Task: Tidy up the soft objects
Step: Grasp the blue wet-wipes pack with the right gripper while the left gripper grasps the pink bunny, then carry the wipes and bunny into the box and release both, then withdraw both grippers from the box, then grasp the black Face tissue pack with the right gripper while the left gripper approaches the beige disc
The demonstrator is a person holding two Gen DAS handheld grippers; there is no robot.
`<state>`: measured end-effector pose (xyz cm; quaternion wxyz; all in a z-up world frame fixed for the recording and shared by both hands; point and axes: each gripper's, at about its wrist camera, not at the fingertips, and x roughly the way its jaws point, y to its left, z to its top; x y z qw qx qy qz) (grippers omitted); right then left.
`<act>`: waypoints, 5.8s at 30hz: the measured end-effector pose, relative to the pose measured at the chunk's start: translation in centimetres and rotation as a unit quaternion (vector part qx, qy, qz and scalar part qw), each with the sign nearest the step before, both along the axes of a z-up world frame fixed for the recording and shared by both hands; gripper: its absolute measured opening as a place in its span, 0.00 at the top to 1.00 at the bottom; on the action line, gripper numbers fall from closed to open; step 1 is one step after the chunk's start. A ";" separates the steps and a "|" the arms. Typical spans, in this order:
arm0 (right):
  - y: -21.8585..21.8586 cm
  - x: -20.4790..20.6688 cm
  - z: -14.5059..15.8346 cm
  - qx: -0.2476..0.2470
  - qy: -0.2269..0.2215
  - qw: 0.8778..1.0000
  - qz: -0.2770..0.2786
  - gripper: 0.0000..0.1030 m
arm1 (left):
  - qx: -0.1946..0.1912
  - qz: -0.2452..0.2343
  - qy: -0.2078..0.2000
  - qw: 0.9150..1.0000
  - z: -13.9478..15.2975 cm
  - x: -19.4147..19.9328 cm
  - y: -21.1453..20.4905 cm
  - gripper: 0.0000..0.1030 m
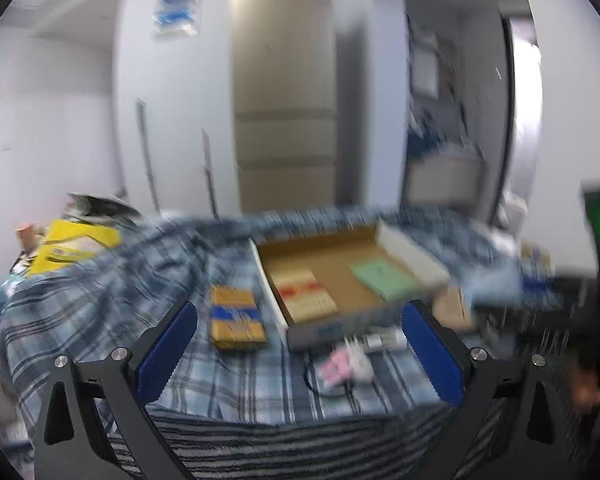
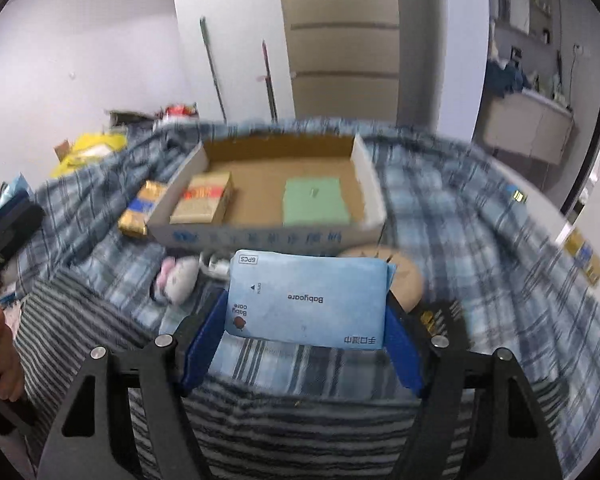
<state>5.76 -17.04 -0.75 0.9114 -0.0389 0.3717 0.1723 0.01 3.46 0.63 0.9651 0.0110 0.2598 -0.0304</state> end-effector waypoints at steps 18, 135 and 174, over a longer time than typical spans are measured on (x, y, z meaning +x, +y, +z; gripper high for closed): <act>-2.2 0.8 -0.5 0.026 -0.070 0.997 -0.037 0.29 | -0.007 -0.042 0.212 0.976 -6.8 8.1 -3.1 0.25; 2.1 9.3 5.0 0.015 -0.086 0.996 -0.013 0.09 | 0.013 0.030 -0.030 0.999 4.7 8.3 -1.0 0.30; -7.4 1.5 1.7 0.034 -0.115 0.988 -0.098 0.00 | -0.012 -0.028 -0.065 0.997 -1.4 3.6 -6.8 0.00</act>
